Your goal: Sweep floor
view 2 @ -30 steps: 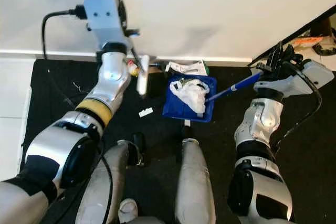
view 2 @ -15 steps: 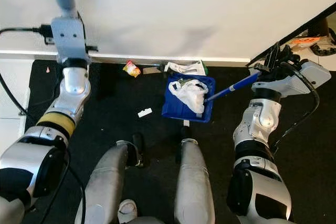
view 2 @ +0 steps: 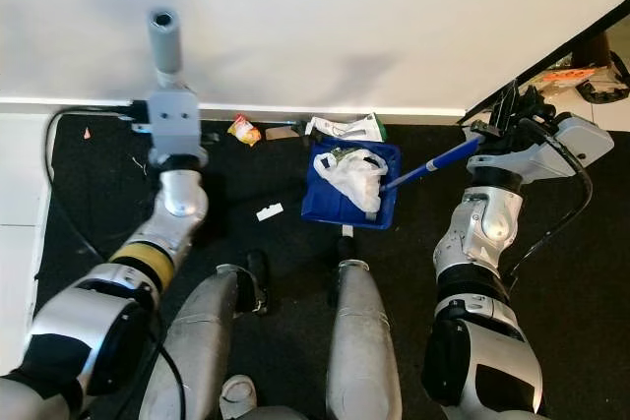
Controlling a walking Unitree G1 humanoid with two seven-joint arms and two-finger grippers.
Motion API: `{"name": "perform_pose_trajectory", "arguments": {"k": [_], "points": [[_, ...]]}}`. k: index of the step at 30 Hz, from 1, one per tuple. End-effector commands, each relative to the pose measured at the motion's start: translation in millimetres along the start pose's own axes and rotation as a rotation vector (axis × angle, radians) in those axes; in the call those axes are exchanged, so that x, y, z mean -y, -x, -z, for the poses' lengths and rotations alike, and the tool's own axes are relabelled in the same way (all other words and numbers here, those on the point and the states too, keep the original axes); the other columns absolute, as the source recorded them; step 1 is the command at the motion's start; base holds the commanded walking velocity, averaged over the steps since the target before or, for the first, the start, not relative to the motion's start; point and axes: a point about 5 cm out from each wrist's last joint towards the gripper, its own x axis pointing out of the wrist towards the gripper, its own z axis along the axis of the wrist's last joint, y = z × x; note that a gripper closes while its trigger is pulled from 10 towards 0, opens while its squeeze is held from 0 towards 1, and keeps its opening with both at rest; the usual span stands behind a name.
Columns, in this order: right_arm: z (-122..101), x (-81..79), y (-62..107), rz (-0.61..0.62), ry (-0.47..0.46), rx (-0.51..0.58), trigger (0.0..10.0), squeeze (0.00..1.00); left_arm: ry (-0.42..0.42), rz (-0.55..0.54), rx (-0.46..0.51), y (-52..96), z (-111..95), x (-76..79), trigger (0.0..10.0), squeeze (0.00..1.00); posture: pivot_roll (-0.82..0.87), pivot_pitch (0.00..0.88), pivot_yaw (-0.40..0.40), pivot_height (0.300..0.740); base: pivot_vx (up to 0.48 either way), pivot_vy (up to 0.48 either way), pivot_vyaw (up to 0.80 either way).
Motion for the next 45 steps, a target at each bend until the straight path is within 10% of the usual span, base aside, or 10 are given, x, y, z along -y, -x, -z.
{"name": "perform_pose_trajectory", "arguments": {"k": [1, 14, 23, 25, 31, 34, 36, 45], "points": [[28, 2.1, 28.0, 0.025, -0.022, -0.153, 10.0, 0.0, -0.001, -0.005, -0.01, 7.4, 4, 6.2, 10.0, 0.0, -0.01, 0.512, 0.1, 0.731, 0.0, 0.0, 0.0], [24, 17.7, 43.3, 0.053, 0.018, -0.136, 10.0, 0.0, 0.211, -0.138, -0.123, 9.3, -32, 63.8, 10.0, 0.0, -0.06, 0.538, 0.128, 0.731, 0.0, 0.0, 0.0], [26, 23.9, 39.0, 0.094, -0.007, -0.164, 10.0, 0.0, 0.243, -0.098, -0.047, -6.3, -60, 73.3, 10.0, 0.0, -0.02, 0.472, 0.123, 0.731, 0.0, 0.0, 0.0], [25, 28.3, 33.6, 0.144, -0.059, -0.157, 10.0, 0.0, 0.251, -0.101, 0.052, -18.0, -51, 37.4, 10.0, 0.0, 0.02, 0.36, 0.111, 0.731, 0.0, 0.0, 0.0], [26, 28.7, 30.2, 0.164, -0.085, -0.165, 10.0, 0.0, 0.21, -0.099, 0.103, -20.0, -41, 10.3, 10.0, 0.0, 0.05, 0.313, 0.094, 0.731, 0.0, 0.0, 0.0], [29, 27.5, 26.7, 0.183, -0.111, -0.18, 10.0, 0.0, 0.169, -0.145, 0.088, -16.0, -17, -35.1, 10.0, 0.0, 0.07, 0.257, 0.067, 0.731, 0.0, 0.0, 0.0], [29, 25.9, 22.6, 0.195, -0.127, -0.181, 10.0, 0.0, 0.151, -0.127, 0.077, -4.9, 2, -80.2, 10.0, 0.0, 0.08, 0.216, 0.046, 0.731, 0.0, 0.0, 0.0], [30, 32.3, 22.2, 0.242, -0.144, -0.184, 10.0, 0.0, -0.004, -0.205, -0.025, 24.7, 35, -166.0, 10.0, 0.0, 0.08, 0.137, 0.025, 0.731, 0.0, 0.0, 0.0]]}}
